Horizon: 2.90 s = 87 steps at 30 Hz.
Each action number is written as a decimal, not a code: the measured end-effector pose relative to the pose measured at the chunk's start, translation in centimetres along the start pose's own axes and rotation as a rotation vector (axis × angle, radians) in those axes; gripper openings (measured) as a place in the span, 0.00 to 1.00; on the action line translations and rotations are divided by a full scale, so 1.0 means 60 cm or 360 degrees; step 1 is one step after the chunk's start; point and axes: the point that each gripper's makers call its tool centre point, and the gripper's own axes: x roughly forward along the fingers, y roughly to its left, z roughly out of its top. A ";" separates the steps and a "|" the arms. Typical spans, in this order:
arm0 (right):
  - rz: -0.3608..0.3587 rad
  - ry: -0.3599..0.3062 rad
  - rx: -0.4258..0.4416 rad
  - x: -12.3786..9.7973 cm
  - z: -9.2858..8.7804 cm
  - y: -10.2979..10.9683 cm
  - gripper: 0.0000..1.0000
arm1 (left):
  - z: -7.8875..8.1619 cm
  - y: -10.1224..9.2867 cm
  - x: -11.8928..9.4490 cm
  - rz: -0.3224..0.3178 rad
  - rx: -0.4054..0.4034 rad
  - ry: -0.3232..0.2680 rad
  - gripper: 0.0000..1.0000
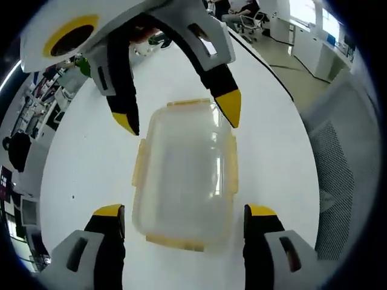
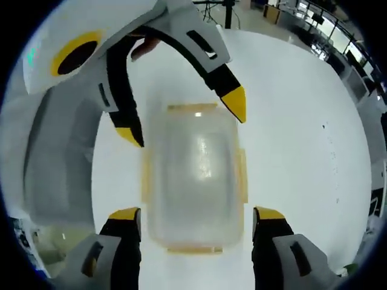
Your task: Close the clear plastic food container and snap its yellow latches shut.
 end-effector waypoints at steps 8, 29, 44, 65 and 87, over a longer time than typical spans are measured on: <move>-0.0070 0.0025 -0.0011 0.009 -0.020 0.001 0.80 | -0.003 0.003 0.011 -0.0027 0.0005 0.0005 0.85; -0.0164 0.0061 -0.0063 0.035 -0.037 -0.001 0.77 | -0.021 -0.001 0.033 -0.0056 0.0055 0.0067 0.79; -0.0166 0.0051 -0.0034 0.041 -0.017 0.009 0.76 | -0.037 -0.006 0.025 -0.0061 0.0065 0.0030 0.79; -0.0156 0.0073 -0.0038 0.062 0.044 0.022 0.76 | -0.098 -0.015 -0.004 -0.0053 0.0068 0.0092 0.79; -0.0151 0.0091 -0.0072 0.079 0.100 0.033 0.76 | -0.151 -0.023 -0.031 -0.0041 0.0029 0.0110 0.79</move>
